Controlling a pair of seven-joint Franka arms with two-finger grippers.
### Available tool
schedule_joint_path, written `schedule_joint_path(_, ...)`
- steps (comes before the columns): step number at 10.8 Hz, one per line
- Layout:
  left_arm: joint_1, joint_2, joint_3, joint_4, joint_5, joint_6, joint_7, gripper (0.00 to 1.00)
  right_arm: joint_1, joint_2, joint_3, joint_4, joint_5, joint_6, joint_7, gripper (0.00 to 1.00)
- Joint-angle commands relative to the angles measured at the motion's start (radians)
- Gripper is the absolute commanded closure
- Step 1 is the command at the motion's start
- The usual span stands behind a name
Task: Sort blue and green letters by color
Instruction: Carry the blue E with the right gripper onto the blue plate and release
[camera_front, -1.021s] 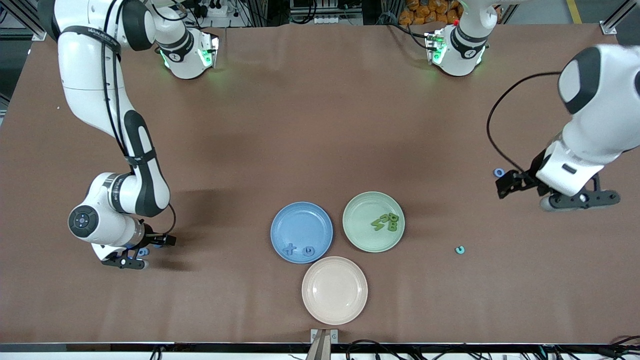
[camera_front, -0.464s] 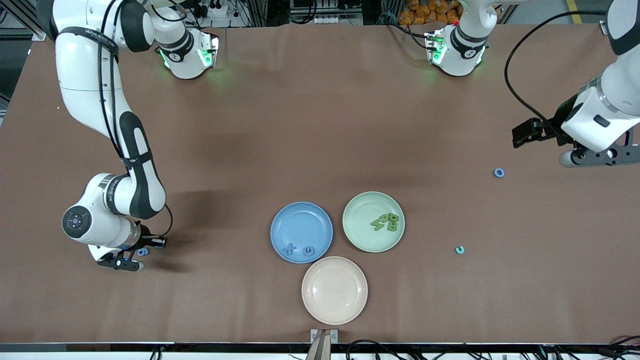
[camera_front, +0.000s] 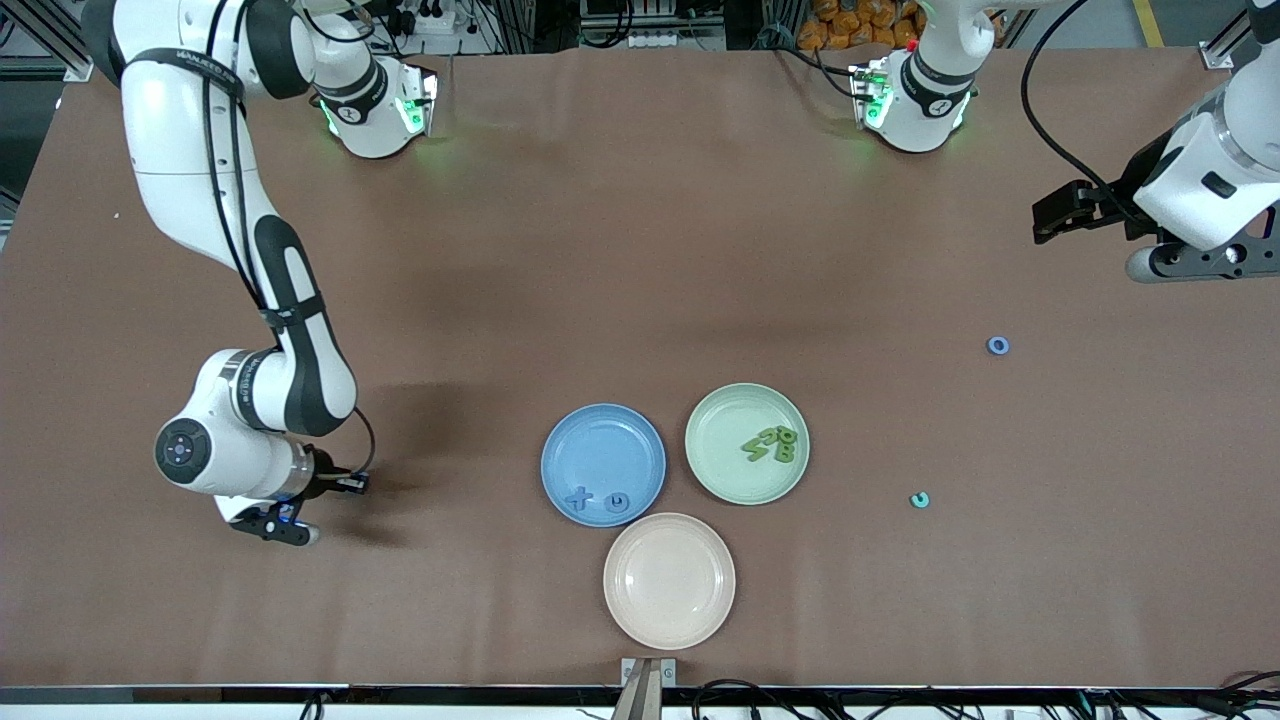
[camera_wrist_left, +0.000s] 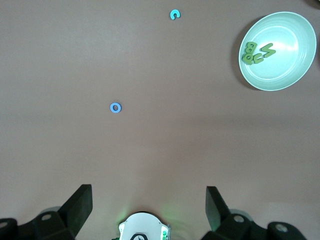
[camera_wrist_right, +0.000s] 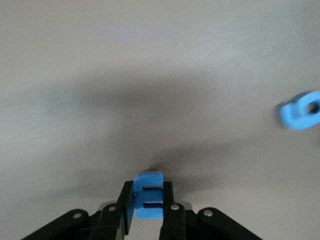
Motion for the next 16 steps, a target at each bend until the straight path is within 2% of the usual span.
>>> schedule_joint_path(1,0.013,-0.004,-0.007,0.003,-0.019,-0.015,0.03,0.0,0.001,-0.03,0.11,0.071,0.006,-0.09,0.267,1.0)
schedule_joint_path(3,0.014,-0.001,-0.008,0.003,-0.014,-0.015,0.037,0.0,0.017,-0.025,0.192,0.094,0.003,-0.085,0.451,1.0)
schedule_joint_path(4,0.014,-0.003,-0.008,0.005,-0.012,-0.015,0.037,0.0,0.046,-0.019,0.204,0.107,0.003,-0.076,0.54,1.0)
schedule_joint_path(6,0.017,-0.006,-0.007,0.003,-0.011,-0.015,0.043,0.0,0.127,-0.01,0.204,0.123,0.004,-0.021,0.721,1.0)
schedule_joint_path(8,0.028,-0.009,-0.004,0.003,-0.009,-0.013,0.061,0.0,0.197,0.004,0.204,0.124,0.004,0.097,0.884,1.0)
schedule_joint_path(11,0.029,-0.009,-0.001,0.003,-0.009,-0.006,0.063,0.0,0.259,0.033,0.214,0.161,0.004,0.209,1.113,1.0)
schedule_joint_path(12,0.029,-0.008,0.002,0.003,-0.011,-0.004,0.063,0.0,0.283,0.048,0.211,0.163,0.003,0.281,1.158,0.39)
schedule_joint_path(13,0.031,-0.004,0.002,0.003,-0.012,-0.004,0.063,0.0,0.287,0.053,0.211,0.157,-0.008,0.3,1.159,0.0)
schedule_joint_path(16,0.037,0.002,0.002,0.003,-0.012,-0.001,0.064,0.0,0.267,0.046,0.208,0.157,-0.025,0.285,1.102,0.0)
